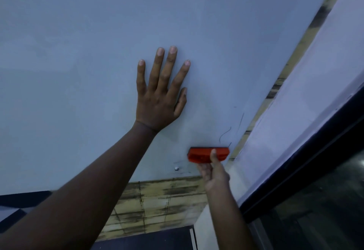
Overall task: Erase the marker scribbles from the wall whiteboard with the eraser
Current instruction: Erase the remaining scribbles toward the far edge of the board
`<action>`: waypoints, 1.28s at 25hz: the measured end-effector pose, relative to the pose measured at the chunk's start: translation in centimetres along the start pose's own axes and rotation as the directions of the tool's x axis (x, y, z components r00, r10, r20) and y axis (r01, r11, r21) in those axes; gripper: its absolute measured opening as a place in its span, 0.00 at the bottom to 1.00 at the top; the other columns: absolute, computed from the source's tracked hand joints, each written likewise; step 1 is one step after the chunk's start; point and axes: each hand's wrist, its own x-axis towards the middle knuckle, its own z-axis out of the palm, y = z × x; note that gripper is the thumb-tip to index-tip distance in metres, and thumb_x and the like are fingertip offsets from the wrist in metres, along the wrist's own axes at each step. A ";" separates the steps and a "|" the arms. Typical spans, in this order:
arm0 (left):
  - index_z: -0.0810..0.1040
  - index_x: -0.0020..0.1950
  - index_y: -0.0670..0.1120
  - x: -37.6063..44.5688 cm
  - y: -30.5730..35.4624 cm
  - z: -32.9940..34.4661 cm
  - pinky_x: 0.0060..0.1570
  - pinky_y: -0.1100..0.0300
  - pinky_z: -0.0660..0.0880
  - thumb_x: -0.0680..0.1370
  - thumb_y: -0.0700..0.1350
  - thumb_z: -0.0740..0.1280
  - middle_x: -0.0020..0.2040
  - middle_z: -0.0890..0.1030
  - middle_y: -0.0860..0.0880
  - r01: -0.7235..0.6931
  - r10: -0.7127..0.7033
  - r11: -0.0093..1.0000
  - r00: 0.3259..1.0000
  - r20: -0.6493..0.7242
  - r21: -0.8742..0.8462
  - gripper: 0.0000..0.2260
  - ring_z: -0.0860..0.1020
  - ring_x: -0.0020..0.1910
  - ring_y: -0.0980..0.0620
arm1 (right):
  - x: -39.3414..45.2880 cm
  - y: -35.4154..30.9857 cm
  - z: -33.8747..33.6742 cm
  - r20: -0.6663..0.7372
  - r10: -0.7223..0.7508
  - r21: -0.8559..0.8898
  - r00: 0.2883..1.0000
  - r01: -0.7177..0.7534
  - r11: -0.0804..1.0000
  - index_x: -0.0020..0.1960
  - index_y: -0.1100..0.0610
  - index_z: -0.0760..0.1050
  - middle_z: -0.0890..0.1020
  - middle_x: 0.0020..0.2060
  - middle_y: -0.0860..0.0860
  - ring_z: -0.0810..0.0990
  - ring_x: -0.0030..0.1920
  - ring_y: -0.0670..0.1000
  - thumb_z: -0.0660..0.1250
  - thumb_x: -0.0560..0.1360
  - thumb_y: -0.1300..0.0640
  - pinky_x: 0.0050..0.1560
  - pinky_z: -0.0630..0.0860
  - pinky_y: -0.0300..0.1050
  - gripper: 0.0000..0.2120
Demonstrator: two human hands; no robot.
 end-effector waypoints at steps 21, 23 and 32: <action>0.63 0.85 0.48 -0.9 0.4 0.2 0.83 0.38 0.44 0.85 0.52 0.64 0.84 0.60 0.40 0.007 -0.007 1.000 1.000 0.002 -0.018 0.29 0.57 0.84 0.39 | 2.9 5.2 -2.3 -0.065 0.141 -0.116 0.988 -0.148 0.982 0.52 0.66 0.73 0.80 0.60 0.69 0.82 0.59 0.66 0.74 0.77 0.61 0.65 0.77 0.65 0.12; 0.63 0.85 0.48 -1.0 0.4 0.3 0.83 0.38 0.44 0.85 0.52 0.64 0.84 0.60 0.40 0.000 0.000 1.000 1.000 0.006 -0.007 0.29 0.57 0.84 0.38 | 4.1 3.6 -3.1 -0.084 0.111 -0.065 0.990 -0.117 0.991 0.51 0.67 0.72 0.79 0.62 0.70 0.83 0.54 0.65 0.73 0.78 0.63 0.66 0.75 0.67 0.11; 0.63 0.85 0.48 -1.4 0.7 0.4 0.83 0.39 0.42 0.85 0.52 0.64 0.84 0.59 0.40 -0.001 0.001 1.000 1.000 0.012 -0.005 0.29 0.56 0.84 0.39 | 4.2 6.4 -3.2 -0.018 0.158 -0.100 0.987 -0.159 0.982 0.61 0.67 0.73 0.83 0.54 0.66 0.85 0.52 0.62 0.76 0.75 0.58 0.65 0.78 0.64 0.21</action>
